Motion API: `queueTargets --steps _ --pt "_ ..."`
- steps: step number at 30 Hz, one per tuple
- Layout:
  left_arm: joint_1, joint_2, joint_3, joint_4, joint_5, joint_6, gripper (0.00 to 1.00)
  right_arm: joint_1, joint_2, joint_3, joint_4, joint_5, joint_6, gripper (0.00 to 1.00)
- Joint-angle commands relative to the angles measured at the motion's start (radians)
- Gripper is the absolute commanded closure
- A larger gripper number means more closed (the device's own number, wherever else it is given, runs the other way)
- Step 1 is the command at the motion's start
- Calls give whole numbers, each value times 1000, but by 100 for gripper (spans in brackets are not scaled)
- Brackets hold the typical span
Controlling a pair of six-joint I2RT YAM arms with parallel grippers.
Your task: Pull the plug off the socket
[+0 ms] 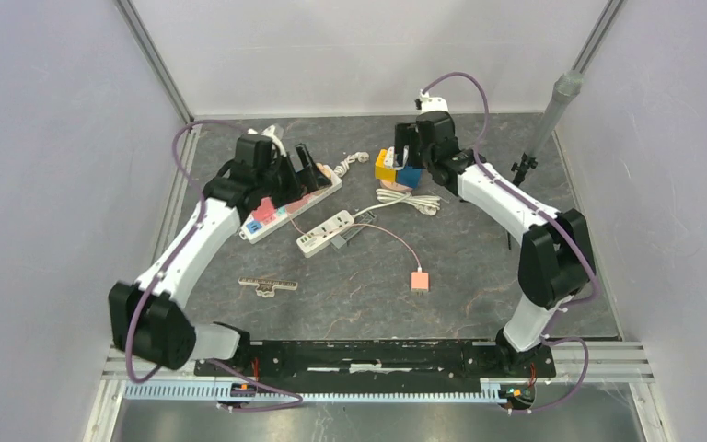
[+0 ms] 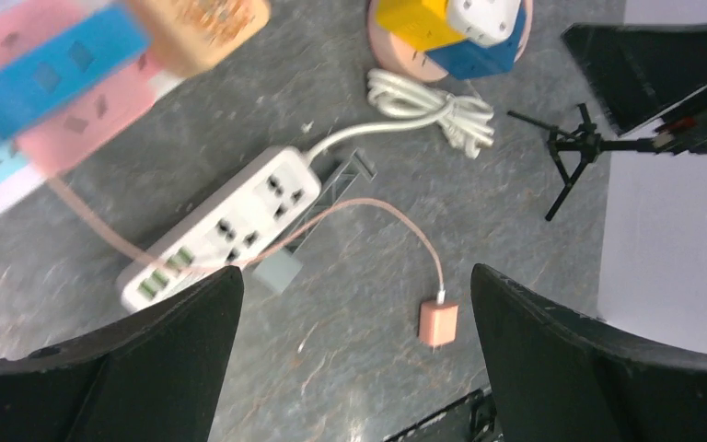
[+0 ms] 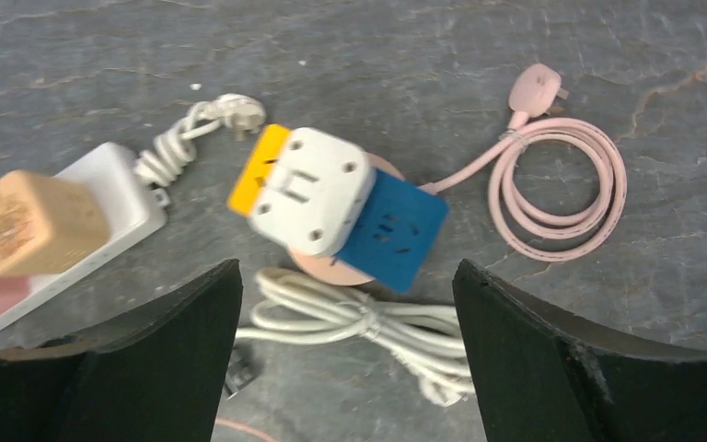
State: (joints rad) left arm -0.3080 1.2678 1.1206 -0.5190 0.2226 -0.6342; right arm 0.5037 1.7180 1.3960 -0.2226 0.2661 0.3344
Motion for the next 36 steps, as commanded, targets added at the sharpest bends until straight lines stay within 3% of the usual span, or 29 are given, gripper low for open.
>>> queueTargets --steps 1,5,11,17,23,26,29,36 --pt "-26 183 154 153 84 11 1 -63 79 35 71 -191 30 15" --pt "-37 337 263 203 92 1 3 -89 182 102 65 -309 174 28" --pt "-37 488 395 177 165 37 5 -90 255 158 38 -222 306 37" --pt "-34 495 465 30 150 183 4 -91 257 136 62 -228 405 49" --pt "-34 489 393 99 179 125 4 -94 248 118 88 -251 408 64" --pt "-33 518 400 130 230 102 5 -103 227 74 153 -284 394 76" --pt "-34 550 429 129 244 102 6 -112 224 58 174 -337 393 99" --pt "-38 623 429 251 257 -68 9 -135 197 52 139 -417 343 100"
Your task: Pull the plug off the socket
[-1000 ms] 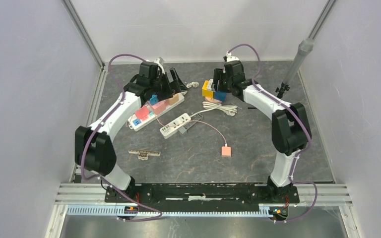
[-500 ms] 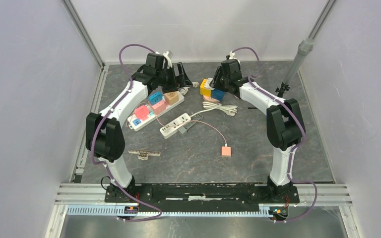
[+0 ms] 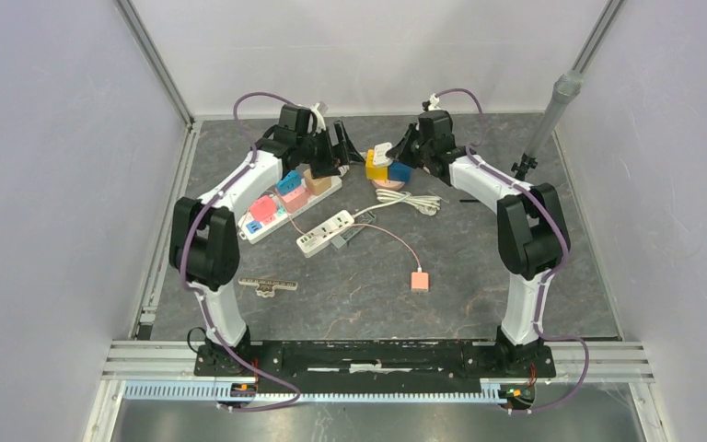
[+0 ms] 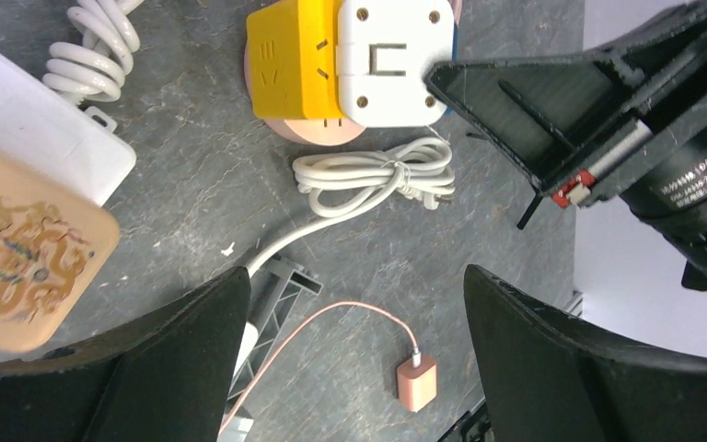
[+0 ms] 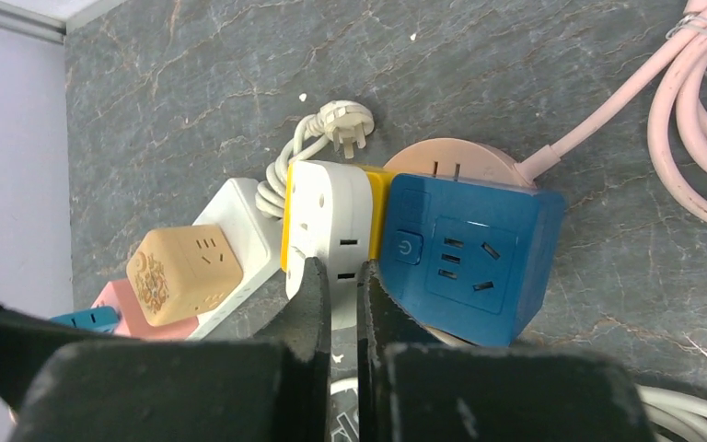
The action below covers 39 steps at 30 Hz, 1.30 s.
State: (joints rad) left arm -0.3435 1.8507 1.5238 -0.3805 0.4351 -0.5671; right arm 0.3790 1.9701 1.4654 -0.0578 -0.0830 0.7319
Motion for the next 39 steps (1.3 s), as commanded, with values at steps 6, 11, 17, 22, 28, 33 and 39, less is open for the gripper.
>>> queueTargets --steps 6,11,17,22,28,33,39 --pt "-16 121 58 193 60 -252 12 -31 -58 61 -208 -99 -111 100" --pt "-41 191 106 240 88 -289 15 -34 -62 35 -187 -156 -112 100" --pt "-74 246 169 167 10 -249 27 -37 -25 70 -92 -245 -135 63" --pt "-100 209 172 124 -84 -149 28 -35 -6 27 8 -312 -95 49" --pt "-99 203 177 106 -106 -128 28 -36 27 31 18 -329 -66 52" --pt "-98 185 160 145 -71 -122 28 -36 37 27 10 -316 -50 53" --pt "-95 127 98 221 -66 -126 28 -35 29 -41 127 -321 34 55"
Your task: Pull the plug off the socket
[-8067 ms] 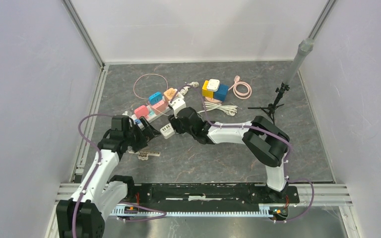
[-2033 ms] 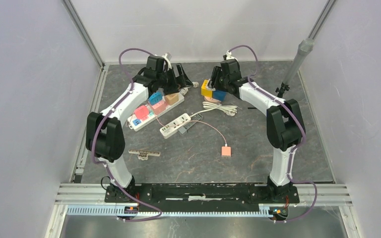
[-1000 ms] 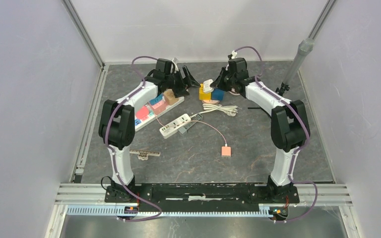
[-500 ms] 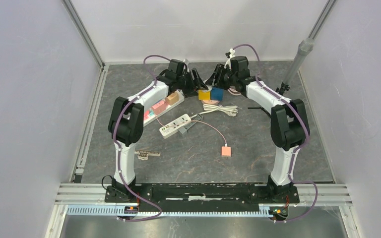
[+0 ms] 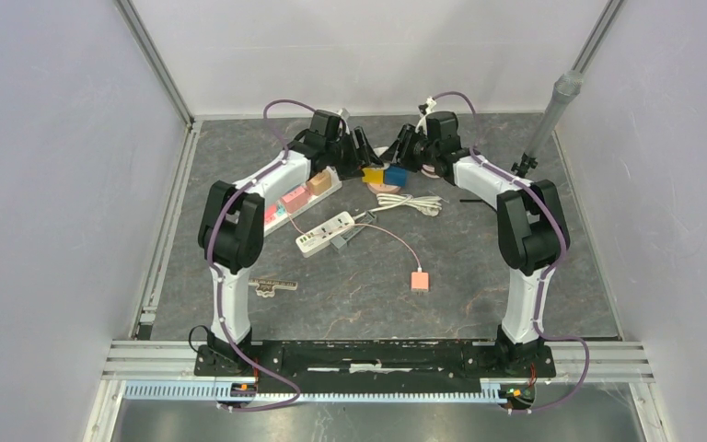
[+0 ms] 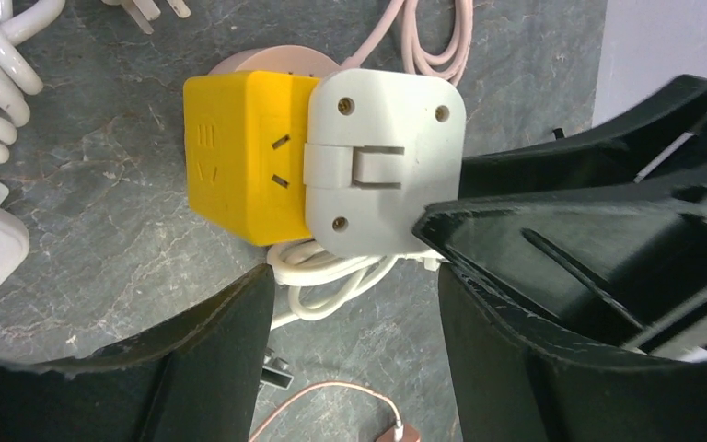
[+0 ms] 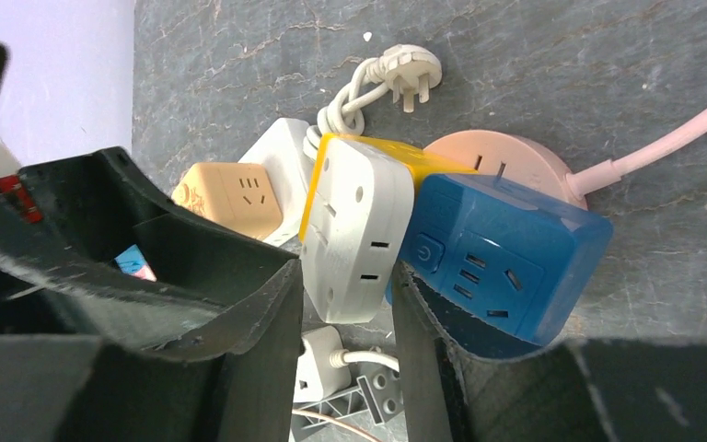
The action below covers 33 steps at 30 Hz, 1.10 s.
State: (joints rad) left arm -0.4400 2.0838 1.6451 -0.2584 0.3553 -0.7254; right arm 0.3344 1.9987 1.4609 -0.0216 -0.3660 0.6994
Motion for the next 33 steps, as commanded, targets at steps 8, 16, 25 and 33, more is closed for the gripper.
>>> queueTargets --steps 8,16,25,33 --pt "12 -178 -84 86 -120 51 39 10 -22 -139 241 -59 200 63" --pt "16 -135 -40 31 -120 54 40 14 -9 -116 258 -15 189 81" --pt "21 -42 5 9 -73 -29 40 11 -43 -41 -8 56 -2 99" --pt "21 -1 4 22 -34 -43 50 21 -54 69 -155 144 -173 100"
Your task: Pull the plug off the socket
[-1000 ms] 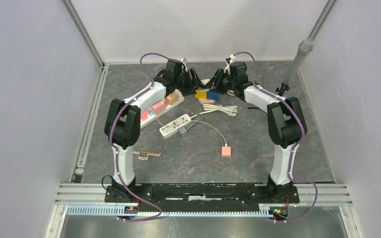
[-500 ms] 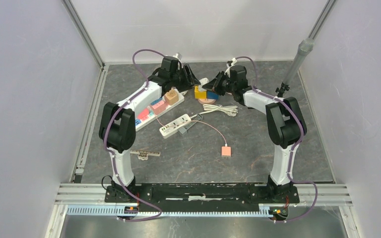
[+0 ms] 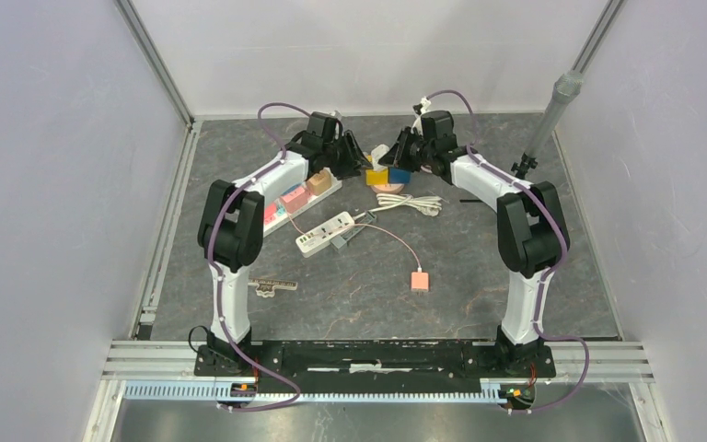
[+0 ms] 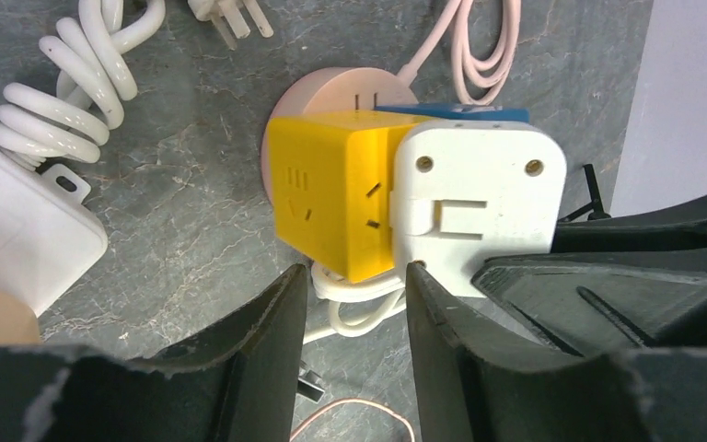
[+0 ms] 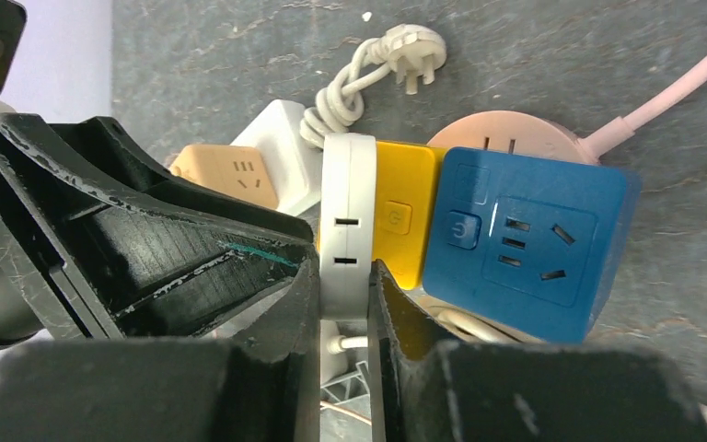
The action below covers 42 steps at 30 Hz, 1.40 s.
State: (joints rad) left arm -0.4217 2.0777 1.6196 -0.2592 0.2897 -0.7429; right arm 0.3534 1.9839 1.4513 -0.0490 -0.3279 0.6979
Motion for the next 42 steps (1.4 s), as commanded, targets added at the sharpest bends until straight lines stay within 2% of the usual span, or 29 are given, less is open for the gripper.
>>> queueTargets --steps 1,9,12,17,22,25,27,30,31,38,42 --pt "3 8 28 23 34 -26 51 8 -35 101 -151 132 -200 100" --pt "3 53 42 31 87 -46 54 84 5 216 -242 294 -337 97" --pt "3 96 92 -8 116 -49 54 110 14 230 -248 369 -378 90" --pt "3 124 115 -28 125 -57 54 137 8 201 -182 423 -419 68" --pt "3 122 104 -47 109 -66 58 139 -3 152 -74 384 -434 66" --pt "2 123 95 -51 102 -68 61 139 7 159 -74 409 -443 68" --pt "3 128 94 -67 93 -69 63 141 15 165 -85 429 -447 73" --pt "3 134 92 -89 87 -68 64 141 14 160 -89 434 -450 96" --pt "3 136 92 -98 83 -67 65 142 8 154 -84 432 -451 100" --pt "3 156 91 -169 48 -36 67 142 -11 201 -116 441 -436 100" --pt "1 167 105 -210 21 -25 67 133 -14 222 -98 366 -382 100"
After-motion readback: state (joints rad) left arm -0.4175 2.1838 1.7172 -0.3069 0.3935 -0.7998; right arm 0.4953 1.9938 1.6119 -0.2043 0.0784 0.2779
